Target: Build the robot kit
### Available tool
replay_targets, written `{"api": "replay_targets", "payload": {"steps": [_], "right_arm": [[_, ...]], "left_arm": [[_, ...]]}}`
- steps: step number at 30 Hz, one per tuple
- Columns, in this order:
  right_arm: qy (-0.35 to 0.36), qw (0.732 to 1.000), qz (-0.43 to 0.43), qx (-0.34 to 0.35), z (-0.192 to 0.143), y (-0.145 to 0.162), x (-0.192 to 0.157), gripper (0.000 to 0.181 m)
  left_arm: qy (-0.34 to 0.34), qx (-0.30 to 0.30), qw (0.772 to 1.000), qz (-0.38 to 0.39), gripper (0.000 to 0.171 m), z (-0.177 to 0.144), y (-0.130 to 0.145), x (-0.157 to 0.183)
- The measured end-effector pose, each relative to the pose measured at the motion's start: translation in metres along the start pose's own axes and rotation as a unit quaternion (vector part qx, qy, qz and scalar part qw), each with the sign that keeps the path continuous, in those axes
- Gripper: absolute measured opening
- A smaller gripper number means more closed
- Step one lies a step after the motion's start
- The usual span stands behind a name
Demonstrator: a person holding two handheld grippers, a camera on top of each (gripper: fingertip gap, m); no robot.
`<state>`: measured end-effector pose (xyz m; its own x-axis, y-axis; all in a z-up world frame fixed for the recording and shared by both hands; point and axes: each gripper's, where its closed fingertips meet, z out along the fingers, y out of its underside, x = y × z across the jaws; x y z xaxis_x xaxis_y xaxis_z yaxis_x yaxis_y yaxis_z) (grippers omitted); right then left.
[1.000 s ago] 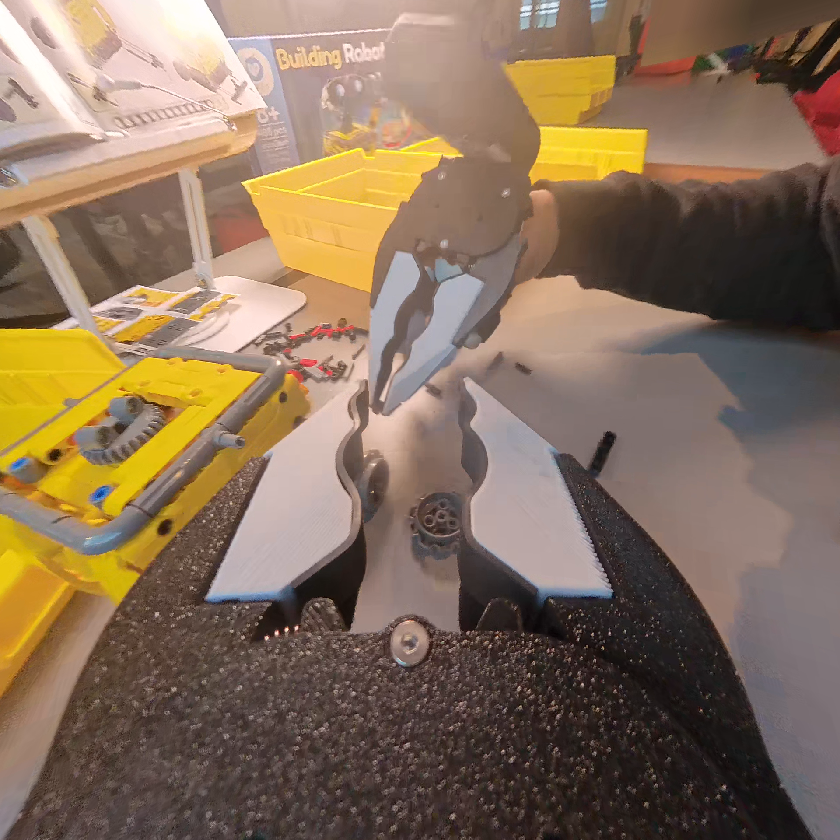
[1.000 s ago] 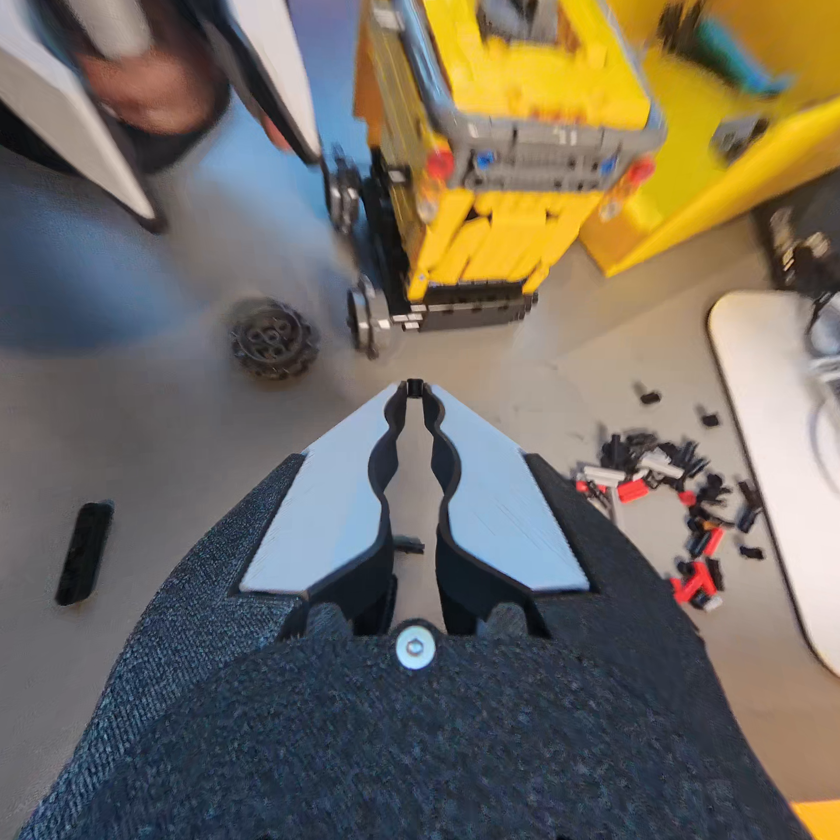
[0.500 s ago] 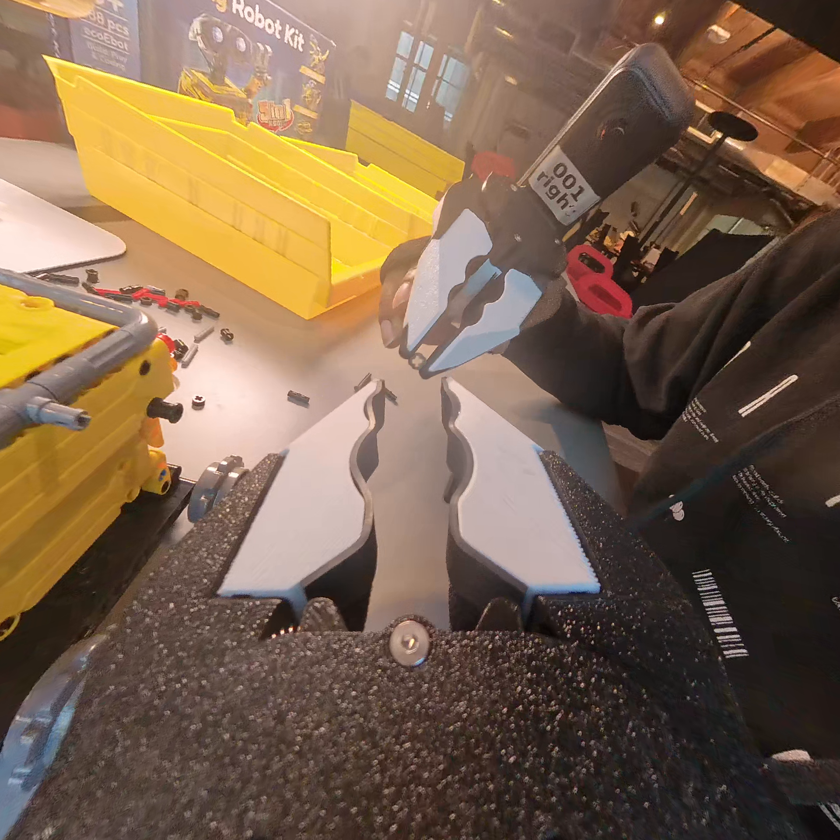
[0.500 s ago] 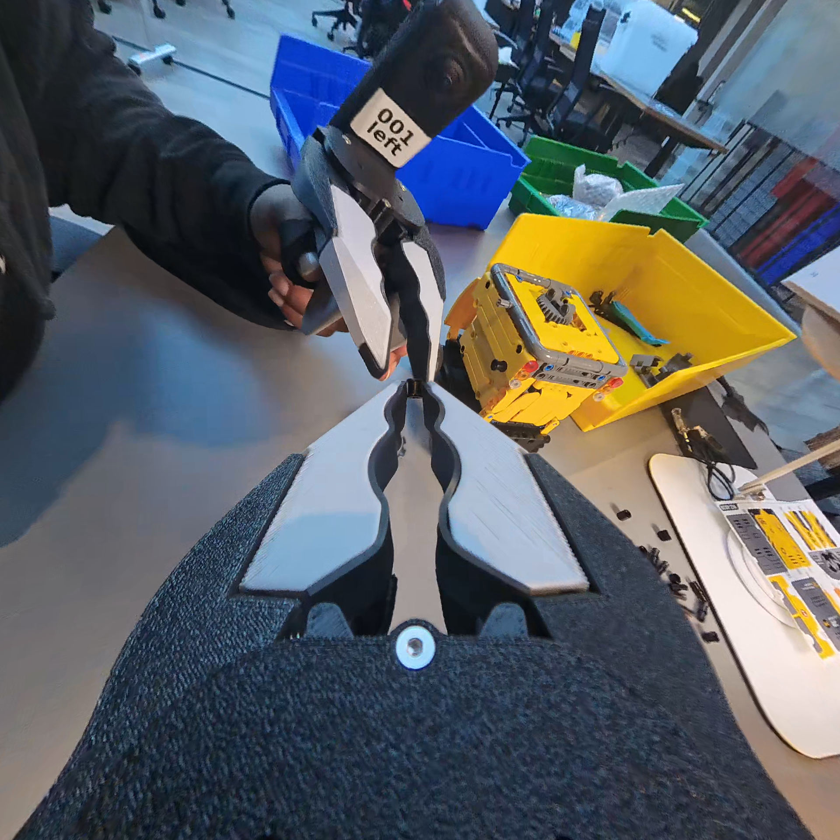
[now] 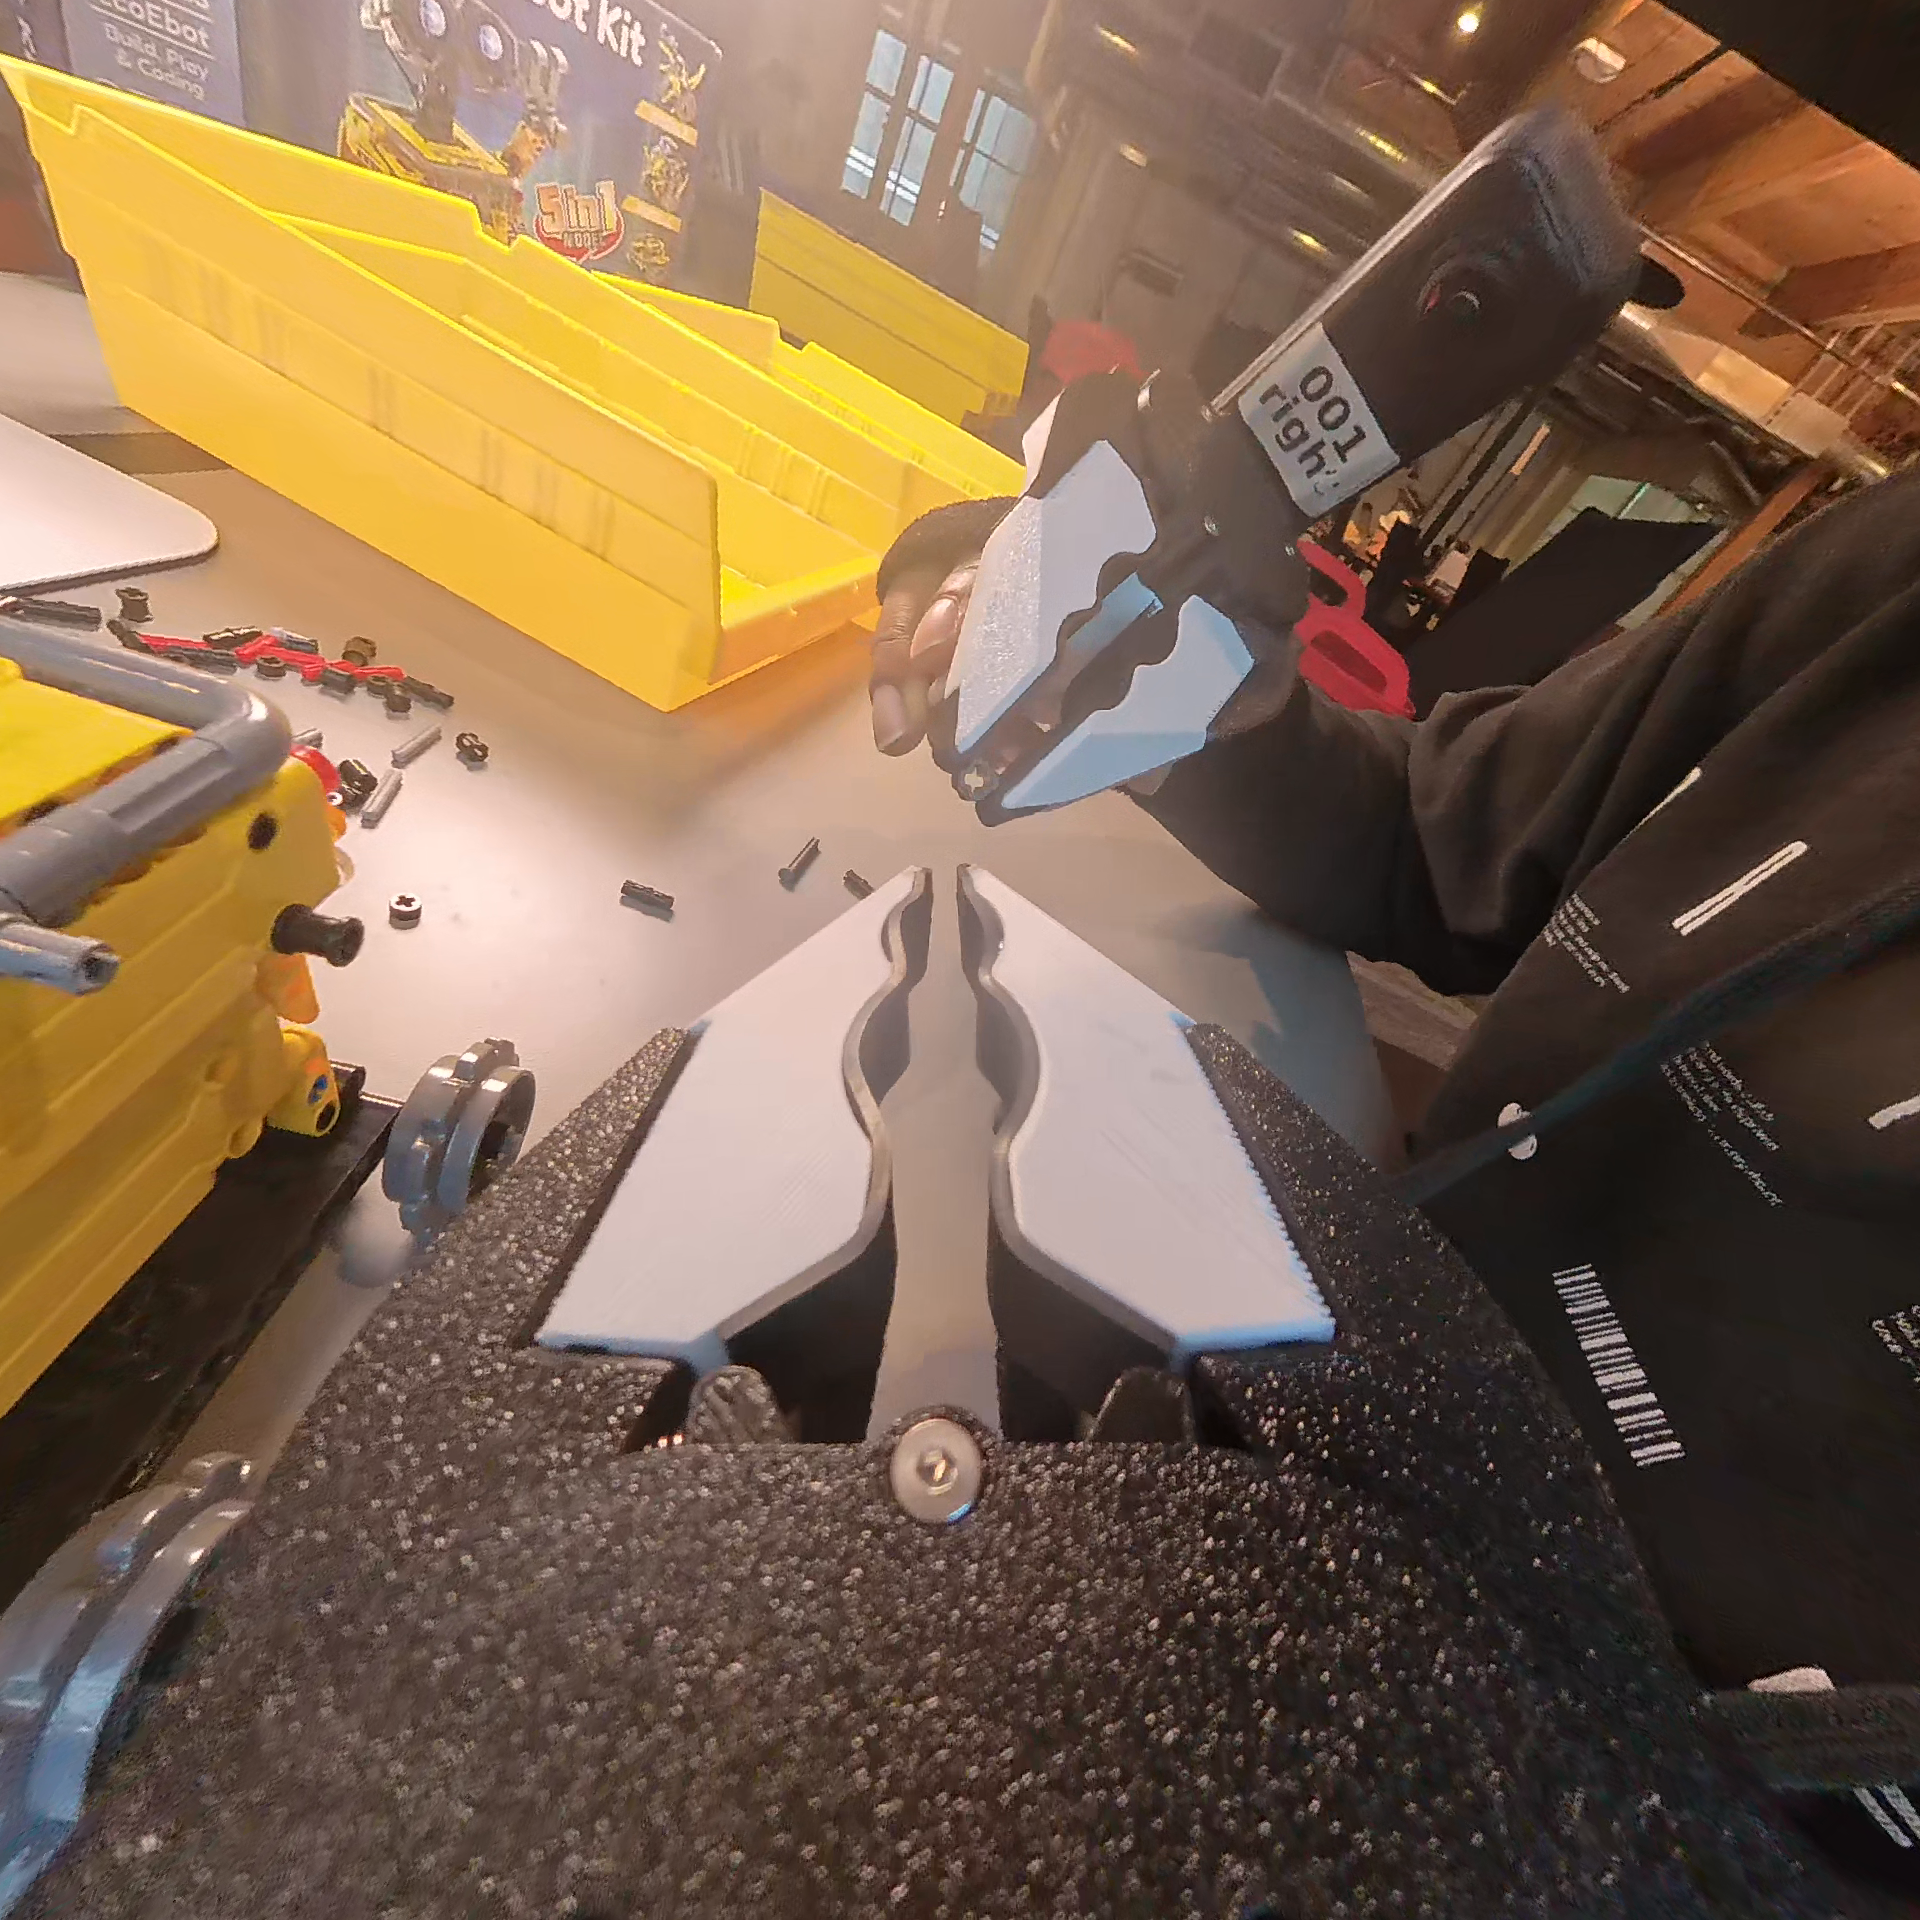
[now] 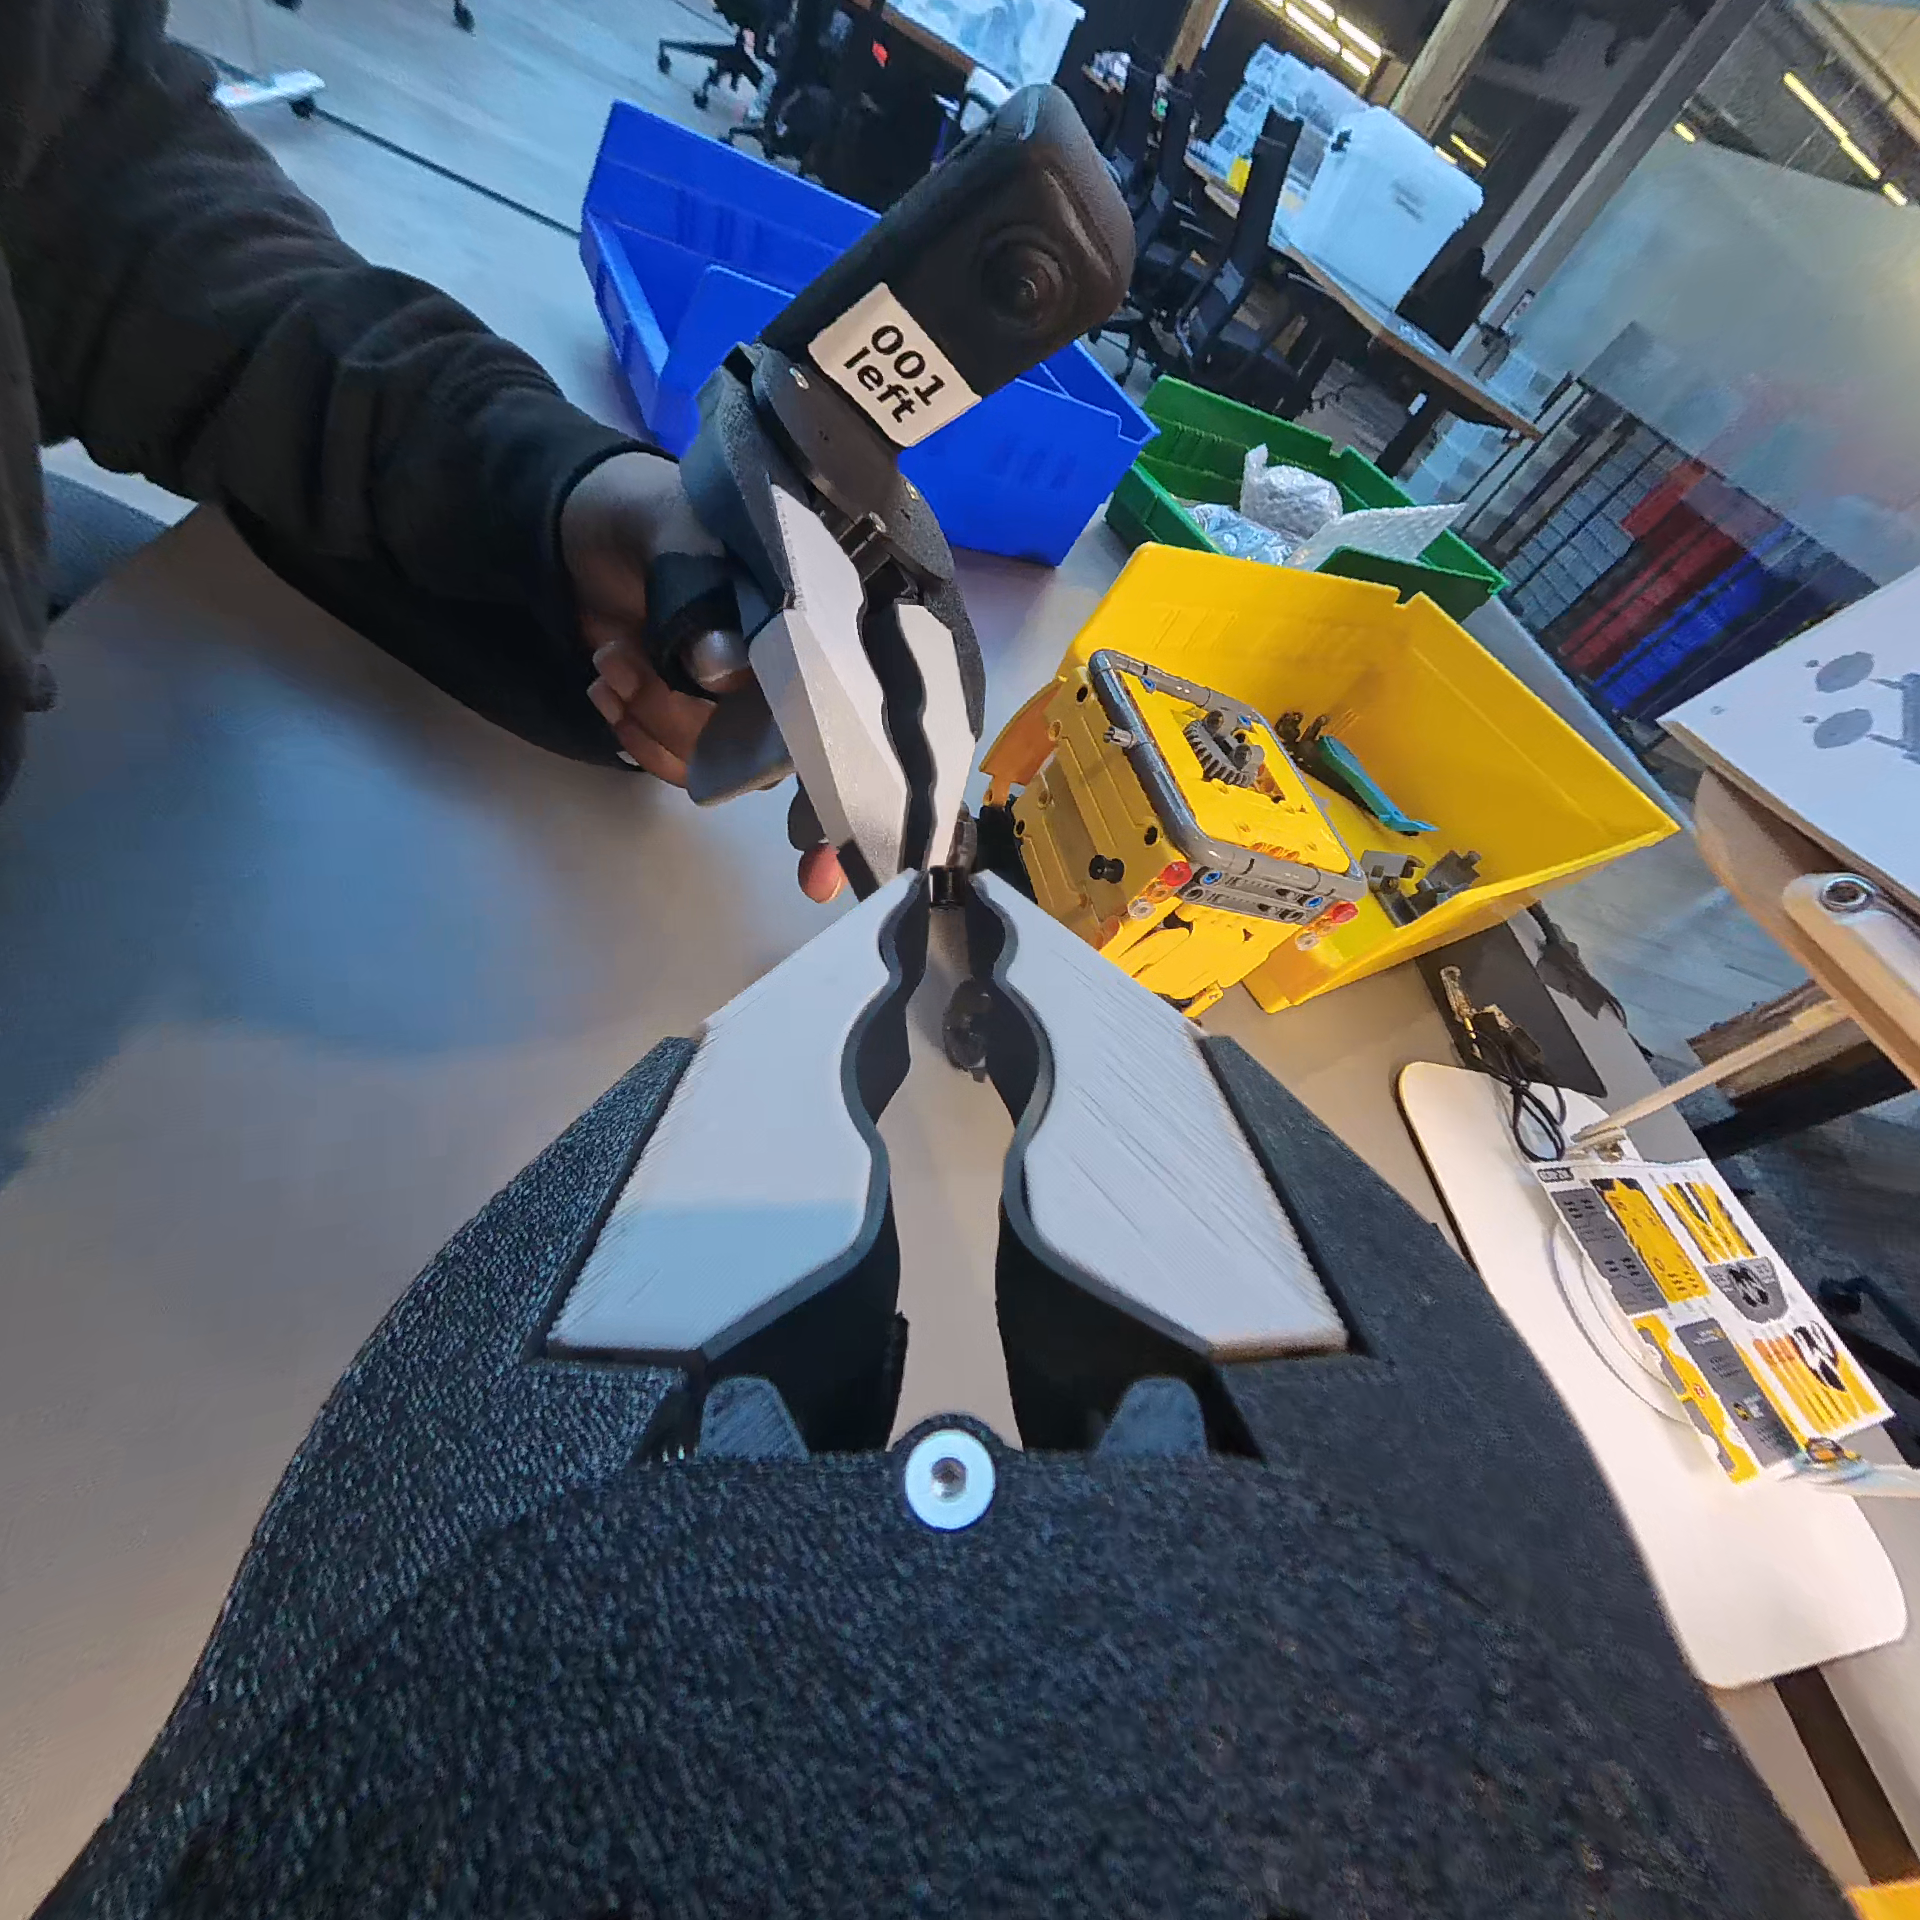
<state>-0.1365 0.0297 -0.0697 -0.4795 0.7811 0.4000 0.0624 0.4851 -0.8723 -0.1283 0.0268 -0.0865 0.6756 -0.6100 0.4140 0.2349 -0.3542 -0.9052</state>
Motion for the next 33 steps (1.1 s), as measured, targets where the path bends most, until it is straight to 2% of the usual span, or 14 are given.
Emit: {"api": "replay_targets", "payload": {"steps": [4, 11, 24, 33], "right_arm": [[0.019, 1.0, -0.006, 0.0, -0.004, -0.002, 0.002, 0.007], [0.022, 0.999, -0.038, -0.019, -0.004, -0.003, -0.006, 0.007], [0.028, 0.994, -0.093, -0.05, 0.001, -0.001, -0.014, 0.007], [0.031, 0.997, -0.076, -0.005, -0.002, -0.013, -0.013, 0.009]], "left_arm": [[0.012, 0.022, 0.999, -0.022, 0.012, -0.003, -0.006, 0.001], [0.067, 0.057, 0.993, -0.081, 0.015, -0.002, -0.016, 0.012], [0.079, 0.037, 0.991, -0.098, 0.005, 0.002, -0.009, 0.016], [0.139, 0.066, 0.978, -0.141, 0.004, -0.005, -0.02, 0.026]]}}
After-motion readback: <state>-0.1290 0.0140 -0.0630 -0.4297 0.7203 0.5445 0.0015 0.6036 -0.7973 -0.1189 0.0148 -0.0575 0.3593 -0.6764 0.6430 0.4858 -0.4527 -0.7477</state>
